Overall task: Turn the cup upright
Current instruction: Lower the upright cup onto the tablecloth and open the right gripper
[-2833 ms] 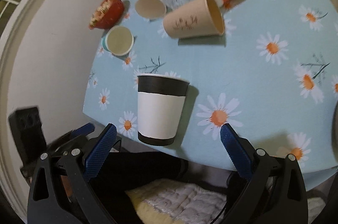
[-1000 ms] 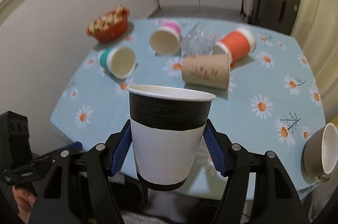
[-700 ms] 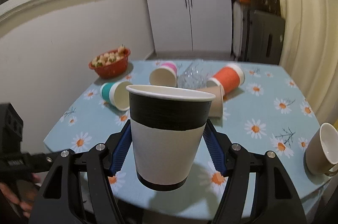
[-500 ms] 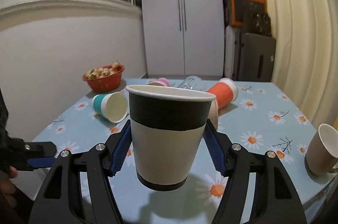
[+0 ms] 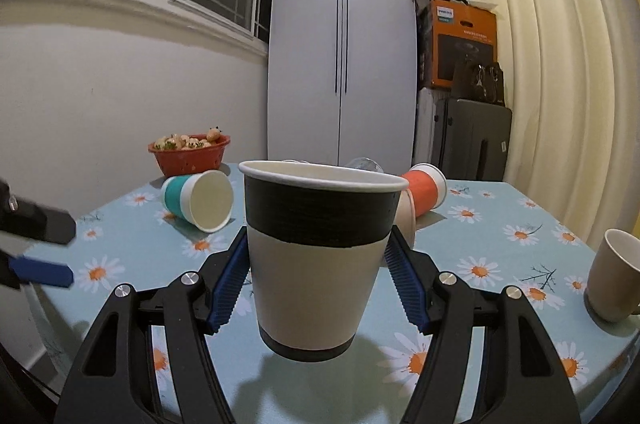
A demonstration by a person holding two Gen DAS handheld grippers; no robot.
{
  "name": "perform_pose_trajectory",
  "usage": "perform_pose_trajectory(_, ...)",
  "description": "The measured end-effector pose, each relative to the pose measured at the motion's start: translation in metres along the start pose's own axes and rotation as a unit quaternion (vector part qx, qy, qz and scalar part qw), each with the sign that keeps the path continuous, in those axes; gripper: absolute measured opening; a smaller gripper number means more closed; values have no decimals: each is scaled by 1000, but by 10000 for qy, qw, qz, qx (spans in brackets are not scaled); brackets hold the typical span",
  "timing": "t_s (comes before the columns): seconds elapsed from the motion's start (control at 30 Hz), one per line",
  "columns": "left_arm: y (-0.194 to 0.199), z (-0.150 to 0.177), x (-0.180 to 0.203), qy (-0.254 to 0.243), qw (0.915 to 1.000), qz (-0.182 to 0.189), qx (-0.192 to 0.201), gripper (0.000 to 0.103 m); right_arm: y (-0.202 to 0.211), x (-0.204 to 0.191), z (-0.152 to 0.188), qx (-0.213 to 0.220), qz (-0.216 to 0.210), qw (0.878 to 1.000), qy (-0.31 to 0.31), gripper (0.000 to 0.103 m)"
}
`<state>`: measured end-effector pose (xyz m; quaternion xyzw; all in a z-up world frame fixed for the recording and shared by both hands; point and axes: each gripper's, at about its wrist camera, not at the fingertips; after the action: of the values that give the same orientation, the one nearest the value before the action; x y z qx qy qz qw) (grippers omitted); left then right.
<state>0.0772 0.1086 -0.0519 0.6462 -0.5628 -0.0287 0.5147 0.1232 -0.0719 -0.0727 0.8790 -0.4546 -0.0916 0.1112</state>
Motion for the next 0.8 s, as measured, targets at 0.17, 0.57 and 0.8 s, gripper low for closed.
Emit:
perform_pose_trajectory(0.17, 0, 0, -1, 15, 10000, 12, 0, 73, -3, -1, 9, 52, 66, 10000, 24, 66)
perform_pose_trajectory(0.57, 3, 2, -1, 27, 10000, 46, 60, 73, -12, -1, 27, -105, 145, 9998, 86, 66)
perform_pose_trajectory(0.8, 4, 2, -1, 29, 9999, 55, 81, 73, -11, -4, 30, -185, 102, 9996, 161, 66)
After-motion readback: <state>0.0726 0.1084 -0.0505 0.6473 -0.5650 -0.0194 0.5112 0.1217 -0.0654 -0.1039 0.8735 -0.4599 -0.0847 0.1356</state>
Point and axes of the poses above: each gripper's, at about its wrist camera, not at the fingertips, and y roughly against the way its jaws point, x to its right, z to its underside, and after that the axes turned 12 degrees about -z, right-handed
